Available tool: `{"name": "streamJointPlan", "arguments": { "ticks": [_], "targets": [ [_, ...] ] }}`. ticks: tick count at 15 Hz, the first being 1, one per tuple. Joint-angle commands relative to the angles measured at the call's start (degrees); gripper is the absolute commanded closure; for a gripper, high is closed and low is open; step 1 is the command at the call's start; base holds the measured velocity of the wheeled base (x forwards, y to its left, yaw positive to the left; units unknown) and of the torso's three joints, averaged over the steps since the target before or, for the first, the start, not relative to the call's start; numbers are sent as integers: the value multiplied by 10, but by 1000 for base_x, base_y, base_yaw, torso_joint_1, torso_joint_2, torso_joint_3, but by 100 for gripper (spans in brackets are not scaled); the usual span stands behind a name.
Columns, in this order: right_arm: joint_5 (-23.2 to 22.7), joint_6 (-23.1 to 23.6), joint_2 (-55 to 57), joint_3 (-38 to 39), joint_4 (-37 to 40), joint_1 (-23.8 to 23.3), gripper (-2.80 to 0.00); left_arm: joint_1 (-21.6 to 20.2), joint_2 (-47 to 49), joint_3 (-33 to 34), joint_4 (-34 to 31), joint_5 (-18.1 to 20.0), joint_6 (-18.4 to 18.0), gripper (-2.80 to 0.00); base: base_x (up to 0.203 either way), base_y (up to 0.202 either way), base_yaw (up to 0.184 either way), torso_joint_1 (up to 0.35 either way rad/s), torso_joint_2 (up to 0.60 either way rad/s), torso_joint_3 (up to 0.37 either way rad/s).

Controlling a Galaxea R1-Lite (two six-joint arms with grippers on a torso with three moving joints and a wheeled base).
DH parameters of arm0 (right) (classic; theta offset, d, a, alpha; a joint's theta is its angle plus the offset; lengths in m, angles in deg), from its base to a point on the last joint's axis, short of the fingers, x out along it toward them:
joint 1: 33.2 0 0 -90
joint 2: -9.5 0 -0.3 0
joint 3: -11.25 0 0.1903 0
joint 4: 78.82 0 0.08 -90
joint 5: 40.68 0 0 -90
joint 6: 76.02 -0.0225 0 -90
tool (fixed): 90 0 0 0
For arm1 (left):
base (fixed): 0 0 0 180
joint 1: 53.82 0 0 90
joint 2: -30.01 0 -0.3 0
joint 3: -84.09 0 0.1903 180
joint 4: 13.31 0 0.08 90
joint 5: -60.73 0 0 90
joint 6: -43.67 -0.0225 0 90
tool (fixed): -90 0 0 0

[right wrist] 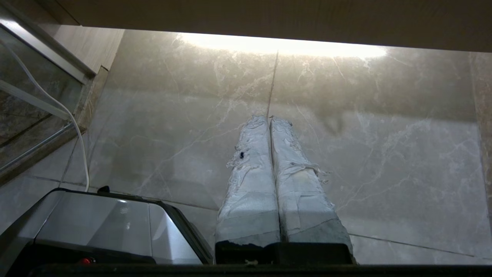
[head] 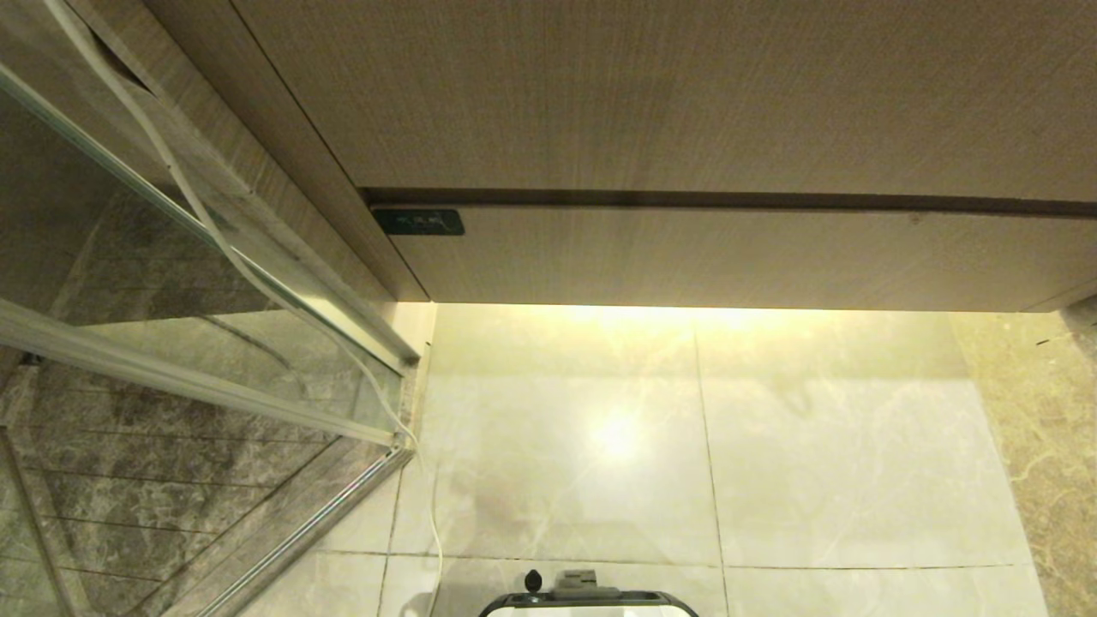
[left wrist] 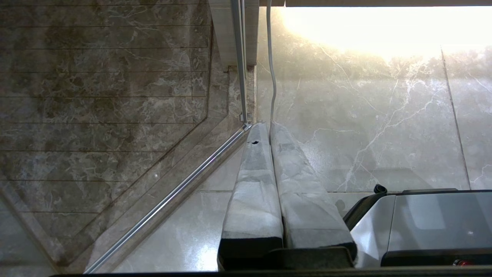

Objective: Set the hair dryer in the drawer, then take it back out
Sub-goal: Pull open the drawer

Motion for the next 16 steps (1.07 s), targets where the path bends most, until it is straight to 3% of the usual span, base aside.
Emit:
{"name": "streamJointPlan", "arguments": {
  "ticks": [1, 7, 11, 13, 16],
  "targets": [
    [0, -1, -22, 23, -1, 0, 0, 0, 0, 1, 0, 0, 0, 0, 0, 0, 0, 0, 0, 0],
    [-1, 9, -22, 15, 1, 0, 0, 0, 0, 1, 0, 0, 0, 0, 0, 0, 0, 0, 0, 0],
    [22, 34, -18, -133, 69, 0, 0, 0, 0, 1, 0, 0, 0, 0, 0, 0, 0, 0, 0, 0],
    [36, 33, 12, -274, 157, -2, 0, 0, 0, 1, 0, 0, 0, 0, 0, 0, 0, 0, 0, 0],
    [44, 32, 135, -630, 343, -3, 0, 0, 0, 1, 0, 0, 0, 0, 0, 0, 0, 0, 0, 0]
  ]
}}
